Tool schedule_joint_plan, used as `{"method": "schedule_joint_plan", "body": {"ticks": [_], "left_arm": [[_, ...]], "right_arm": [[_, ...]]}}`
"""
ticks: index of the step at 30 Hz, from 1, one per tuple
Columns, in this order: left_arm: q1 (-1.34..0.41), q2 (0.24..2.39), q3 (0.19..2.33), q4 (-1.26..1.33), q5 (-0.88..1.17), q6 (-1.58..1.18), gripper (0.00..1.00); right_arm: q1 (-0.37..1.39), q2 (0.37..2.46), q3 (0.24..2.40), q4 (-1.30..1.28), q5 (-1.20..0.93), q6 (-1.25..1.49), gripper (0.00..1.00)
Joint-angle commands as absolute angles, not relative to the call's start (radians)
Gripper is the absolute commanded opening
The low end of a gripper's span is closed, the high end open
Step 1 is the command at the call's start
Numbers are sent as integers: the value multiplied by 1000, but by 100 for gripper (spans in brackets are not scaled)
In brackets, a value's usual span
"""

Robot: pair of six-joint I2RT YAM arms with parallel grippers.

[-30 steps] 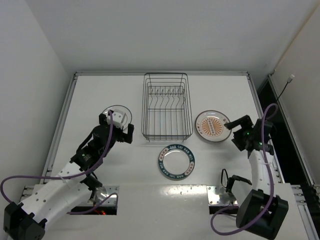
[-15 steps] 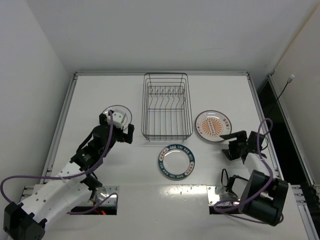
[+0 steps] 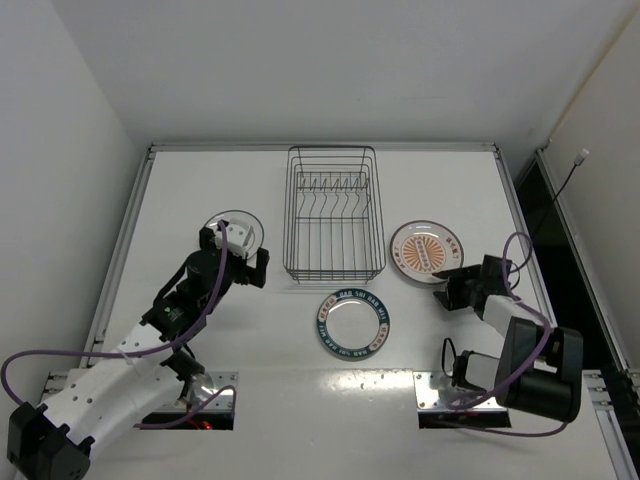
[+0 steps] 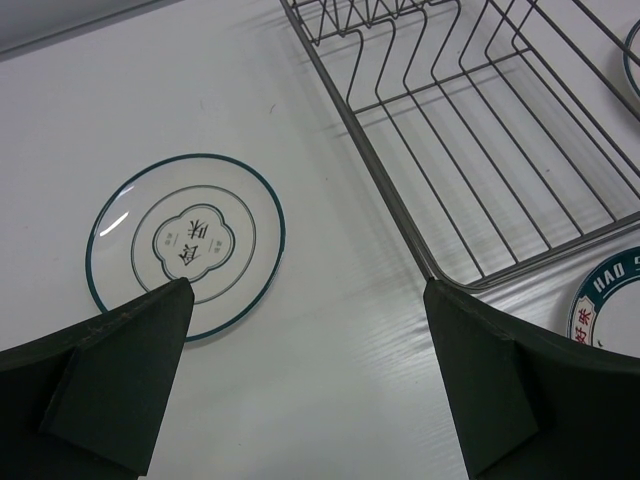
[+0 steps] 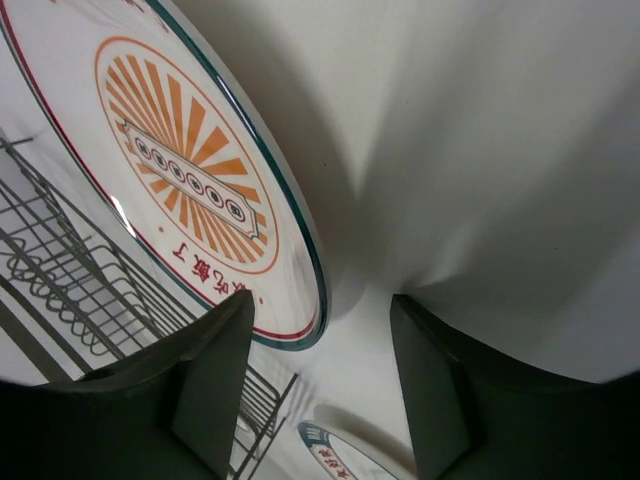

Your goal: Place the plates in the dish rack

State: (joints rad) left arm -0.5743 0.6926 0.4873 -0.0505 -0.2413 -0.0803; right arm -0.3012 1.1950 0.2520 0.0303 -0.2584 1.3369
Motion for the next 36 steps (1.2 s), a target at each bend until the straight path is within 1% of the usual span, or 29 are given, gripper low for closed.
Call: {"method": "schedule_joint_plan", "body": {"ticks": [1, 4, 6, 8, 9, 11, 12, 13, 15, 20, 21, 24, 29, 30, 32, 34, 35, 36], "left_arm": [[-583, 692, 503, -3, -227, -87, 100], [-583, 692, 503, -3, -227, -87, 100], [-583, 692, 503, -3, -227, -87, 100], [-583, 692, 503, -3, -227, -87, 100], [-583, 692, 503, -3, -227, -87, 100], [-583, 692, 503, -3, -227, -87, 100], [-583, 692, 503, -3, -227, -87, 100], [-583, 692, 503, -3, -227, -87, 100], [-583, 692, 503, -3, -227, -87, 100], [-583, 692, 503, -3, -227, -87, 100], [-583, 692, 503, -3, -227, -87, 100], [-583, 692, 503, -3, -227, -87, 100], [-583, 692, 503, -3, -227, -87, 100], [-583, 692, 503, -3, -227, -87, 100], [-583, 692, 503, -3, -227, -87, 100], [-583, 692, 503, -3, -227, -87, 100], [-583, 692, 503, -3, -218, -87, 100], [-583, 692, 503, -3, -218, -87, 100]], "right_arm": [[-279, 1239, 307, 61, -198, 1374, 45], [-279, 1258, 316, 61, -187, 1387, 35], [-270, 1270, 339, 49, -175, 1387, 33], [-270, 1282, 354, 49, -166, 1375, 27], [-270, 1310, 371, 26, -154, 1365, 19], [-270, 1339, 400, 3, -143, 1329, 11], [-279, 1357, 400, -18, -143, 1298, 2], [-290, 1400, 413, -18, -143, 1283, 0], [-290, 1414, 423, -41, -156, 1234, 0], [-258, 1307, 423, -63, -123, 1197, 0], [-258, 1260, 439, -77, -123, 1177, 0], [-221, 1178, 561, -156, -30, 1097, 0], [-134, 1158, 779, -297, 110, 950, 0], [-117, 1149, 848, -310, 167, 930, 0], [-56, 1170, 917, -339, 216, 879, 0], [-11, 1210, 1032, -379, 294, 855, 0], [38, 1227, 1096, -403, 325, 830, 0], [63, 1255, 1121, -403, 383, 821, 0]]}}
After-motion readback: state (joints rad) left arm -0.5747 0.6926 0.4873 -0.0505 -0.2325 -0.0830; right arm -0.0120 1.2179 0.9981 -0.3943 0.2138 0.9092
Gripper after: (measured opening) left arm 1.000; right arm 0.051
